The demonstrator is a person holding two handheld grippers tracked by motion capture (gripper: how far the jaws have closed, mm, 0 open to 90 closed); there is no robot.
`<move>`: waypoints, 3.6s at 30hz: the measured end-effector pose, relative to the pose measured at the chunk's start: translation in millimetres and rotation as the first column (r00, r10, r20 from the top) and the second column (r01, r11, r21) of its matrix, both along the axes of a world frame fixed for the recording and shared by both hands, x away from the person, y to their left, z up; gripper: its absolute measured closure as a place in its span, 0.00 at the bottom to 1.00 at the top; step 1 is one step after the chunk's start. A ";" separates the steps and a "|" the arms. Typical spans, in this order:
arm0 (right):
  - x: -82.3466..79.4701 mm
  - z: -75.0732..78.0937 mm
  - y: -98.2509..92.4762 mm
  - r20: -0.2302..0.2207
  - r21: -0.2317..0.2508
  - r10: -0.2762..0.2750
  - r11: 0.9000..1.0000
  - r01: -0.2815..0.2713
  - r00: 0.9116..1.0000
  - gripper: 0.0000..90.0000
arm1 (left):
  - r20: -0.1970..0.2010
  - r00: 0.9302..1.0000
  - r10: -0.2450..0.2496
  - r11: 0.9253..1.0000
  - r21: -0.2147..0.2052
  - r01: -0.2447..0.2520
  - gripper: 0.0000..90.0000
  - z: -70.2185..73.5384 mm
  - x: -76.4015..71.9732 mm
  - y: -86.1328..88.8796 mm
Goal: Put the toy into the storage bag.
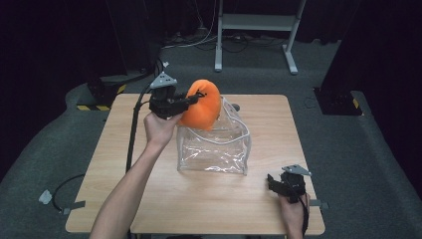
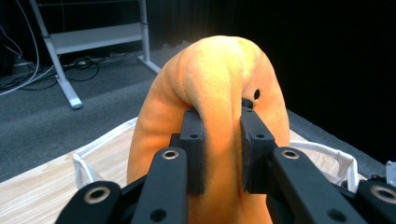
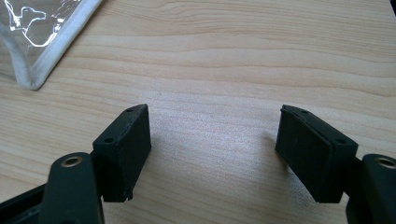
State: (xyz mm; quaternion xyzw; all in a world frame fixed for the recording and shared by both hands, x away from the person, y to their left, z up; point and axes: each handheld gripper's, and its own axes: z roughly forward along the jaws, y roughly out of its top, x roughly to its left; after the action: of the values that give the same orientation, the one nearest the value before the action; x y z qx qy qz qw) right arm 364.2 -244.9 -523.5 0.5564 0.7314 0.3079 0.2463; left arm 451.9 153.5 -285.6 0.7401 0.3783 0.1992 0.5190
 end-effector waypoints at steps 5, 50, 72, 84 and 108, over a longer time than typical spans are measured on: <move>0.0 0.0 0.0 0.000 0.000 0.000 1.000 0.000 1.000 0.29 | 0.000 1.000 -0.016 1.000 0.005 0.016 0.82 -2.0 0.1 -8.5; 0.1 -0.1 0.0 0.000 0.000 0.002 1.000 -0.002 1.000 0.29 | 0.001 0.999 -0.041 0.999 0.034 0.041 0.82 -27.4 -2.1 -47.1; 0.2 -0.1 0.1 0.000 0.000 0.001 1.000 -0.001 1.000 0.29 | -0.069 0.993 -0.091 0.986 0.131 0.099 0.79 -50.7 -7.5 -66.3; 0.2 -0.1 0.1 0.000 -0.001 0.001 1.000 -0.001 1.000 0.29 | -0.087 0.991 -0.098 0.980 0.167 0.111 0.78 -57.6 -11.1 -71.1; 0.2 -0.1 0.2 0.000 -0.001 0.001 1.000 -0.001 1.000 0.29 | -0.121 0.988 -0.092 0.967 0.226 0.118 0.72 -63.7 -12.5 -72.0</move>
State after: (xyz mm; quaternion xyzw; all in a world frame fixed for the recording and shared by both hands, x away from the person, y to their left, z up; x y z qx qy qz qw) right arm 364.5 -244.7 -523.5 0.5558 0.7318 0.3079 0.2464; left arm 439.5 81.5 -349.3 0.8248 0.3406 0.1733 0.4168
